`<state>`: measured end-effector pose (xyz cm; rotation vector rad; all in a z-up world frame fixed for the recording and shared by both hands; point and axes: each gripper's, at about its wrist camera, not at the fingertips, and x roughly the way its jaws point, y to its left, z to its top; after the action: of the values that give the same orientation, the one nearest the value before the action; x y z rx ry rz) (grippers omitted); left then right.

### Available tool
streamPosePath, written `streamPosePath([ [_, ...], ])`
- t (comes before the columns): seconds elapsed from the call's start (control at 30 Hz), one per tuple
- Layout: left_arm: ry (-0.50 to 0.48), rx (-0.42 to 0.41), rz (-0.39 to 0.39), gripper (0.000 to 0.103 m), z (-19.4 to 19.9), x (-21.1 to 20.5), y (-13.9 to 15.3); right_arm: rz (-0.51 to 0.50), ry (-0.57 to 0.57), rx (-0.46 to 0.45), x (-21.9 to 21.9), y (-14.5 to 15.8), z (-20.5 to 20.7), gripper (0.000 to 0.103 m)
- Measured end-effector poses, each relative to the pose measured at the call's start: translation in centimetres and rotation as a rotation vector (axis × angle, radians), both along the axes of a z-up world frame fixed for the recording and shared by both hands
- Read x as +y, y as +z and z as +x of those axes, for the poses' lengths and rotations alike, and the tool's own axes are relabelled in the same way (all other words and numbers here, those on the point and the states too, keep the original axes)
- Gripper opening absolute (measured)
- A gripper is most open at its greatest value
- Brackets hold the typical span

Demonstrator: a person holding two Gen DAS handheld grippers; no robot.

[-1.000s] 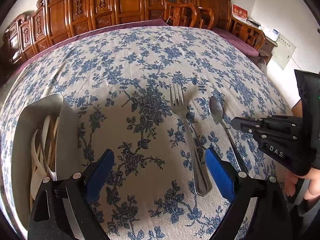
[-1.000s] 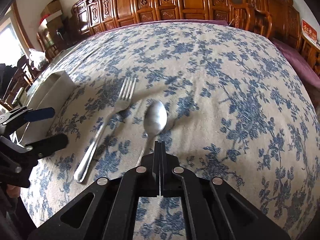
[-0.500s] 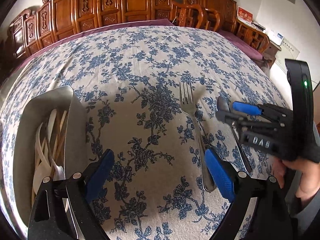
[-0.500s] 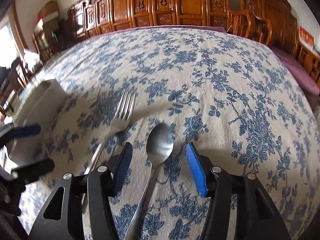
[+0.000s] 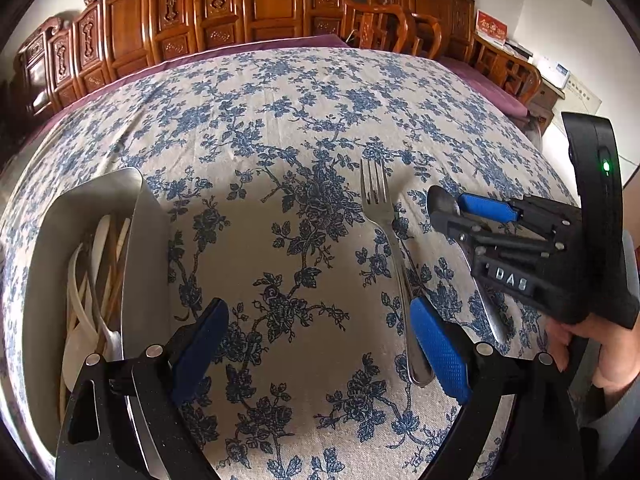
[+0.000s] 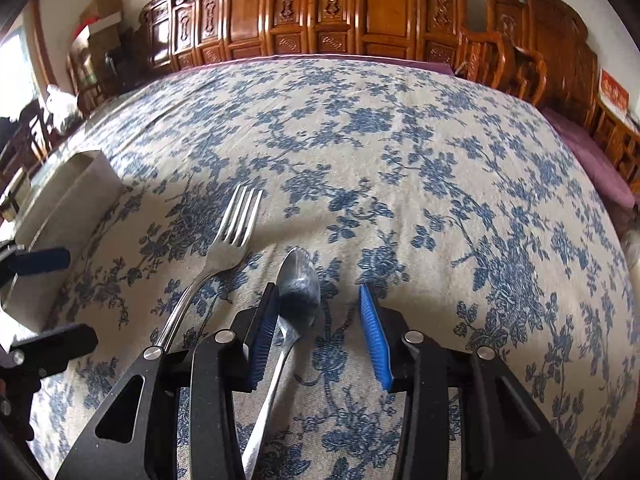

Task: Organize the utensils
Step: 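Close the right tool on the metal spoon while the left tool grasps the metal fork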

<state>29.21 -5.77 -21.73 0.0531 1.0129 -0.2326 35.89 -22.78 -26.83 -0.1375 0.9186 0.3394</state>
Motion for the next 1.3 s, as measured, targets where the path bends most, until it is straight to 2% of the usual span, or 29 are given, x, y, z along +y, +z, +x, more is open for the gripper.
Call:
streamPosePath([
  [0.03,0.000,0.001,0.001,0.088,0.1,0.0,0.0,-0.009,0.007,-0.003,0.2,0.0,-0.1,0.044],
  [0.17,0.000,0.004,0.004,0.088,0.2,-0.2,-0.3,-0.005,0.032,-0.003,0.8,0.0,-0.3,0.026],
  [0.27,-0.003,0.010,0.009,0.088,0.4,-0.5,-0.5,0.014,0.029,0.003,0.6,0.1,-0.3,0.025],
  [0.33,-0.006,0.012,0.012,0.088,0.6,-0.7,-0.7,0.069,0.034,-0.001,0.0,0.7,-0.4,0.005],
  [0.37,-0.009,0.014,0.017,0.088,0.8,-0.9,-0.9,0.093,0.032,0.011,-0.3,1.0,-0.4,0.002],
  [0.43,-0.013,0.017,0.022,0.088,1.1,-1.3,-1.1,0.073,0.030,0.004,-0.5,1.1,-0.6,0.002],
  [0.47,-0.016,0.018,0.024,0.088,1.4,-1.6,-1.2,0.094,0.027,0.012,-1.0,1.0,-0.5,0.002],
  [0.63,-0.027,0.030,0.035,0.076,2.5,-3.0,-1.8,0.123,-0.006,0.019,-2.7,1.3,-0.5,0.002],
  [0.97,-0.084,0.010,0.082,0.031,3.6,-6.4,-2.4,0.139,-0.033,-0.005,-4.5,2.4,-0.8,0.002],
  [1.07,-0.105,0.009,0.089,0.010,3.7,-7.2,-2.3,0.133,-0.030,-0.011,-4.5,2.7,-0.9,0.002],
  [1.3,-0.112,-0.007,0.110,0.006,2.5,-6.7,-1.5,0.131,-0.025,-0.033,-3.9,3.5,-1.6,0.002],
])
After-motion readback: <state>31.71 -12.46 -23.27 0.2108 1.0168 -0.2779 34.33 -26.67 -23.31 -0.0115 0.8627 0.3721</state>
